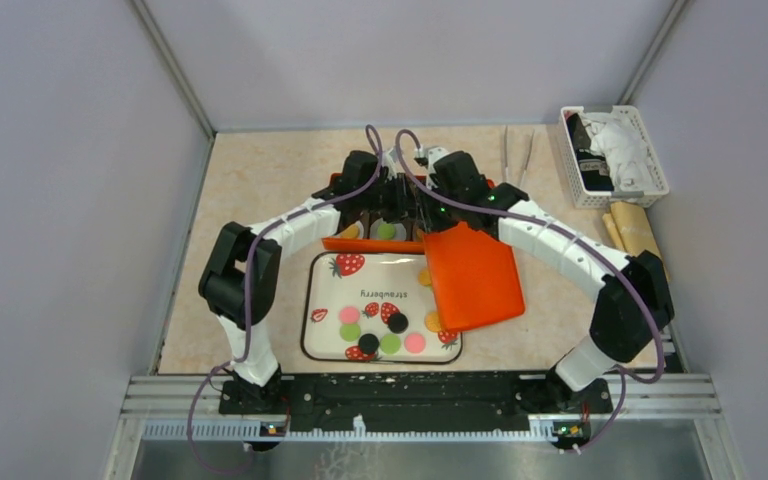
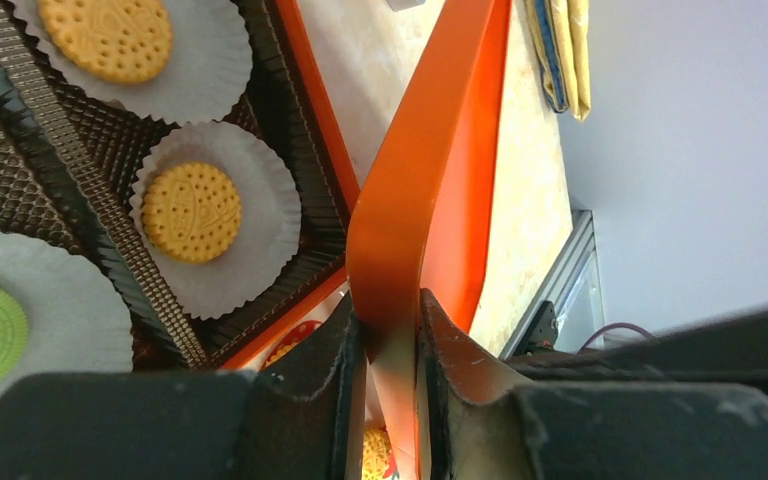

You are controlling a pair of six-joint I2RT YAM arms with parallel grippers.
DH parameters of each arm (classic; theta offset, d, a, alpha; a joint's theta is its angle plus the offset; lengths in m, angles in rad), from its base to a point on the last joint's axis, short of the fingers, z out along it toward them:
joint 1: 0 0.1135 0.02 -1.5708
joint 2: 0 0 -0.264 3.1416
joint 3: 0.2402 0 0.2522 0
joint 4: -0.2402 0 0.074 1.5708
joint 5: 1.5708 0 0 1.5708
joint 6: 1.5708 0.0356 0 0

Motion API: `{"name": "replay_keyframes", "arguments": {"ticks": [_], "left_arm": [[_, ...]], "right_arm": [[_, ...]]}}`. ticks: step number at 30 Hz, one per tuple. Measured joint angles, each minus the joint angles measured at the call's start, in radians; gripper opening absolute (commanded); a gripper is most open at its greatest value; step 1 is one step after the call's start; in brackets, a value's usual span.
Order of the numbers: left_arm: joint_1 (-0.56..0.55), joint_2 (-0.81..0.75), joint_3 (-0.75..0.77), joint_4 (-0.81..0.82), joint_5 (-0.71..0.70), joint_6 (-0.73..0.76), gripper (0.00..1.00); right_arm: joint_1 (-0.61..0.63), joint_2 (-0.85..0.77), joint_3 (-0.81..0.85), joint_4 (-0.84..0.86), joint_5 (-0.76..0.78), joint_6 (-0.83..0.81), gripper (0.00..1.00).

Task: Pack the cookies

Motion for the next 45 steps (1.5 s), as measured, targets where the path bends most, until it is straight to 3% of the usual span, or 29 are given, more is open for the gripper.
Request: {"name": "replay_keyframes", "arguments": {"ticks": [7, 13, 18, 28, 38, 45], "left_arm": [[0.009, 0.001, 0.087, -0.137, -0.058, 0.025, 0.00], [0.057, 0.005, 0.229, -0.232, -0.088, 0.033, 0.00], [0.094, 0.017, 0.367, -0.298, -0.090, 0.032, 0.00], [0.179, 0.068, 0.578, -0.387, 0.036, -0.017, 0.00], [0.353, 0.072, 0.591, -0.453, 0.163, -0.048, 0.00], [0.416, 0.073, 0.590, -0.433, 0.314, -0.105, 0.00]], "right_arm": [[0.079, -0.145, 0.003, -0.001, 0.128, -0.044, 0.53], [0.093, -0.338, -0.080, 0.029, 0.227, -0.075, 0.54], [0.130, -0.401, -0.185, 0.045, 0.328, -0.138, 0.56], [0.365, -0.404, -0.287, 0.090, 0.605, -0.271, 0.56], [0.518, -0.267, -0.294, 0.230, 0.901, -0.447, 0.56], [0.580, -0.158, -0.359, 0.373, 1.020, -0.567, 0.57]]}}
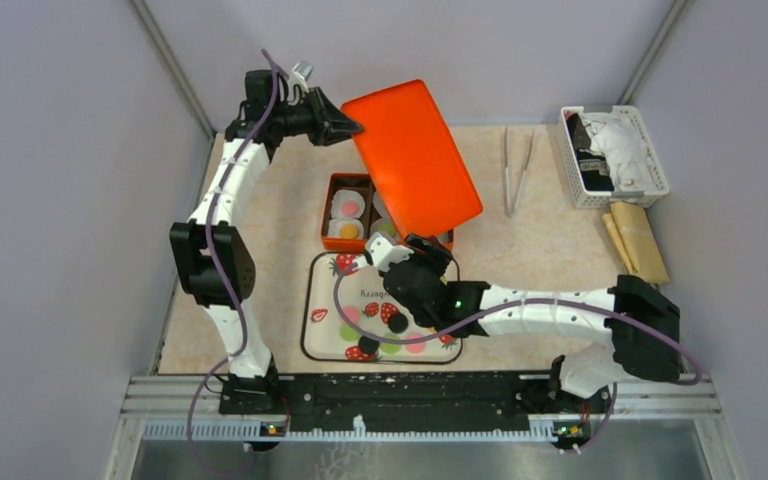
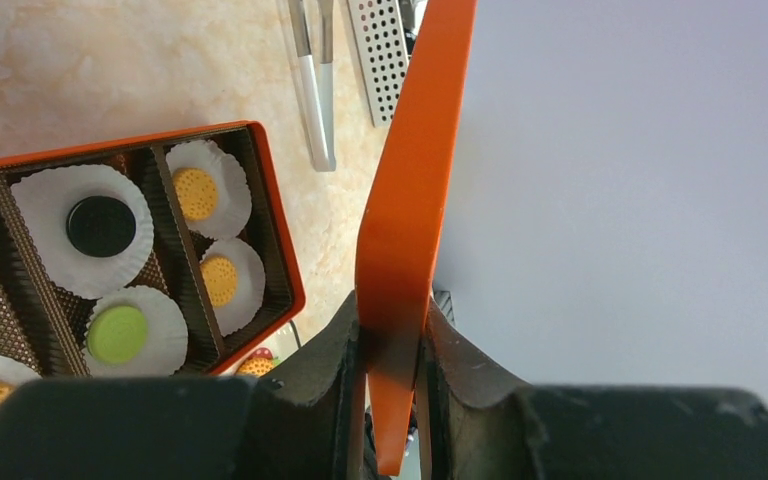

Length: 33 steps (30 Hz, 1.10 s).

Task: Pack the cookies

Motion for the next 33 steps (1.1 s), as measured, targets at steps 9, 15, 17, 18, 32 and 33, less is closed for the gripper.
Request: {"name": "replay_keyframes", "arguments": {"ticks": [9, 15, 17, 18, 32, 33], "left_arm": [[0.040, -0.002, -0.064, 0.047, 0.076, -0.021, 0.00], [0.045, -0.010, -0.153, 0.043, 0.105, -0.020, 0.00], [0.045, -0.019, -0.179, 0.043, 0.111, -0.019, 0.00], [0.045, -0.022, -0.189, 0.045, 0.111, -0.016, 0.00], [0.067, -0.071, -0.239, 0.078, 0.114, -0.014, 0.23], [0.069, -0.072, -0.239, 0.079, 0.116, -0.018, 0.31]], "right_arm": [[0.006, 0.131, -0.124, 0.530, 0.148, -0.334, 0.57], [0.006, 0.341, -0.149, 1.106, 0.202, -0.729, 0.48], [0.006, 0.412, -0.146, 1.297, 0.213, -0.882, 0.43], [0.006, 0.449, -0.136, 1.372, 0.224, -0.963, 0.41], [0.007, 0.541, -0.052, 1.593, 0.287, -1.241, 0.00], [0.008, 0.537, -0.049, 1.592, 0.291, -1.241, 0.00]]}}
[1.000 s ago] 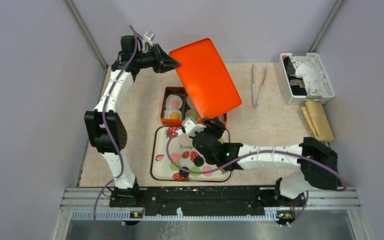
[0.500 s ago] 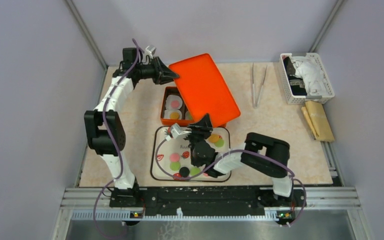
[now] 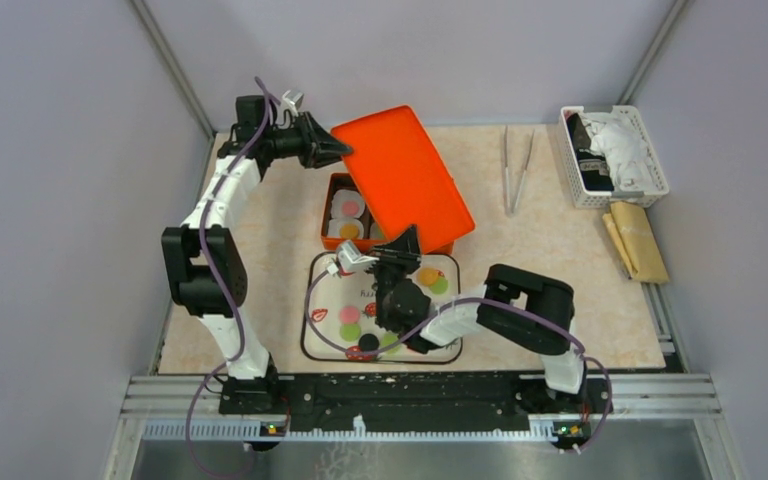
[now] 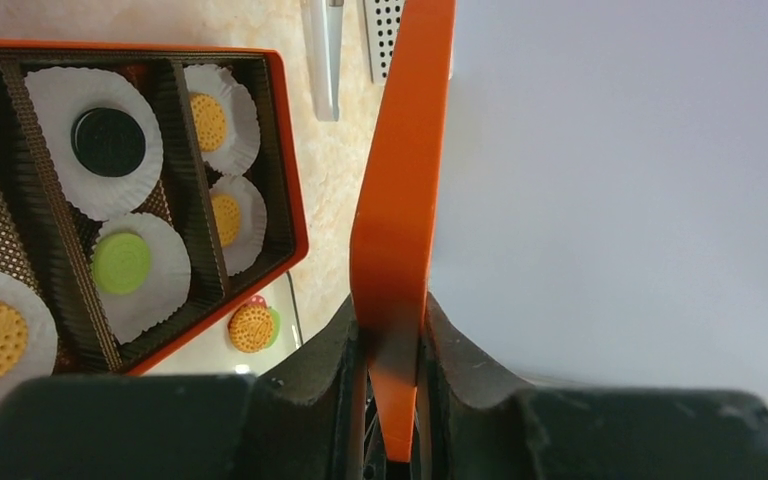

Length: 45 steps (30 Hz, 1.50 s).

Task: Pack the cookies

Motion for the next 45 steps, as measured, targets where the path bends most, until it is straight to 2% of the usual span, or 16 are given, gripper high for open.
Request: {"name": "replay_keyframes", "arguments": {"ticks": [2, 4, 6, 7, 11, 14, 19, 22, 23, 28, 34, 38, 45], "left_arm": [[0.002, -0.001, 0.002, 0.000, 0.004, -0.007, 0.42], [0.002, -0.001, 0.013, 0.004, 0.028, -0.007, 0.49], [0.004, -0.001, 0.026, 0.036, 0.059, -0.029, 0.52], [0.006, -0.002, 0.029, 0.086, 0.082, -0.069, 0.52], [0.022, -0.010, 0.055, 0.316, 0.142, -0.247, 0.43], [0.056, -0.010, 0.109, 0.477, 0.160, -0.369, 0.32], [0.117, -0.029, 0.212, 0.650, 0.146, -0.481, 0.11], [0.129, -0.066, 0.221, 0.663, 0.122, -0.470, 0.01], [0.128, -0.081, 0.221, 0.646, 0.108, -0.444, 0.00], [0.122, -0.171, 0.193, 0.462, -0.019, -0.213, 0.00], [0.121, -0.338, 0.005, 0.330, -0.196, -0.005, 0.00], [0.121, -0.378, -0.093, 0.293, -0.264, 0.066, 0.00], [0.118, -0.379, -0.200, 0.255, -0.342, 0.127, 0.00]], "right_arm": [[0.001, -0.021, 0.000, -0.032, 0.004, 0.021, 0.00], [0.000, -0.069, 0.004, -0.126, 0.009, 0.111, 0.00], [-0.006, -0.132, 0.021, -0.292, 0.006, 0.266, 0.00], [-0.014, -0.182, 0.046, -0.434, -0.003, 0.388, 0.00], [-0.087, -0.352, 0.182, -0.967, -0.152, 0.839, 0.00], [-0.154, -0.457, 0.247, -1.212, -0.259, 1.055, 0.00], [-0.260, -0.546, 0.346, -1.534, -0.482, 1.313, 0.00], [-0.314, -0.562, 0.381, -1.667, -0.648, 1.432, 0.00], [-0.332, -0.564, 0.391, -1.699, -0.708, 1.467, 0.00], [-0.488, -0.585, 0.398, -1.802, -1.070, 1.656, 0.00], [-0.716, -0.595, 0.399, -1.784, -1.492, 1.875, 0.00], [-0.863, -0.549, 0.407, -1.669, -1.791, 2.044, 0.00], [-0.989, -0.328, 0.459, -1.427, -2.176, 2.285, 0.00]]}}
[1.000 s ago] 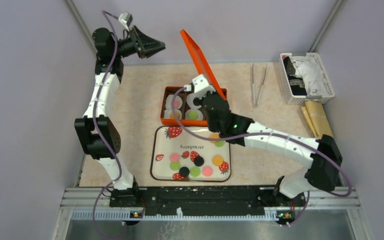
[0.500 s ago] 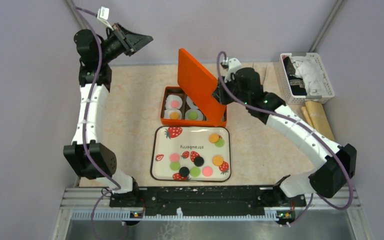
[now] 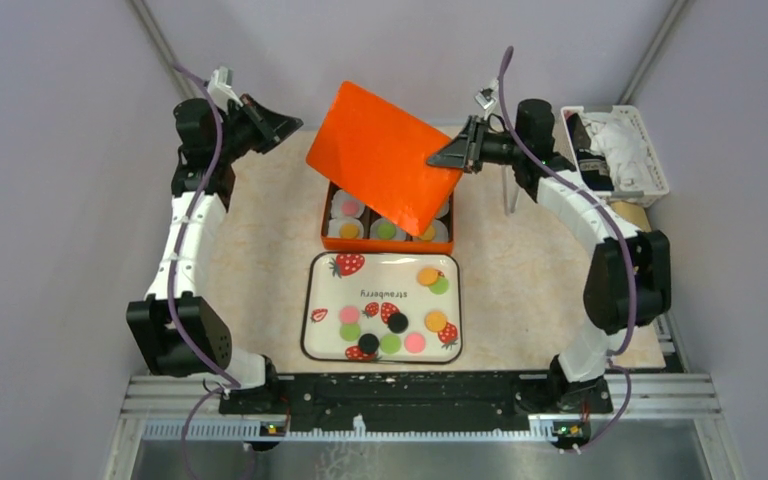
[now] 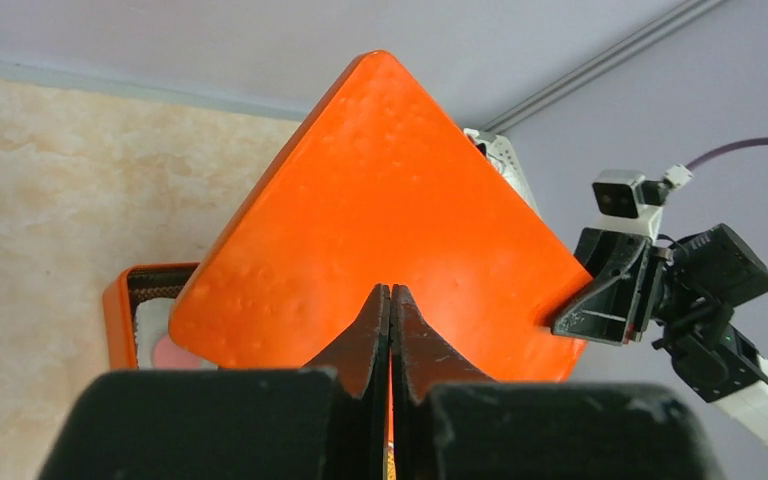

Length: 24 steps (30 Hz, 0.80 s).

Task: Pack the cookies

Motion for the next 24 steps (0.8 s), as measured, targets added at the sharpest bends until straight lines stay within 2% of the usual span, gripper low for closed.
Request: {"name": "replay_keyframes", "arguments": {"ticks": [4, 7, 11, 12, 14, 18, 24], "left_arm": [[-0.005, 0.000, -0.018, -0.008, -0.026, 0.023, 0.00], [-0.006, -0.002, -0.032, -0.008, -0.048, 0.037, 0.00], [-0.007, 0.002, -0.045, -0.011, -0.068, 0.051, 0.00], [-0.007, 0.007, -0.045, -0.008, -0.065, 0.051, 0.00], [-0.007, 0.026, -0.045, 0.002, -0.042, 0.050, 0.09], [-0.007, 0.081, -0.045, 0.040, 0.020, 0.044, 0.28], [-0.007, 0.107, -0.060, 0.080, 0.111, 0.046, 0.42]], "right_arm": [[-0.032, 0.119, 0.005, 0.166, -0.152, 0.165, 0.00], [-0.047, 0.193, 0.003, 0.361, -0.245, 0.343, 0.00], [-0.062, 0.281, 0.002, 0.780, -0.352, 0.684, 0.00], [-0.065, 0.318, 0.013, 0.944, -0.381, 0.819, 0.00], [-0.068, 0.386, 0.048, 1.137, -0.420, 1.006, 0.00], [-0.070, 0.476, 0.056, 1.321, -0.467, 1.194, 0.00], [-0.070, 0.500, 0.044, 1.410, -0.516, 1.270, 0.00]]}}
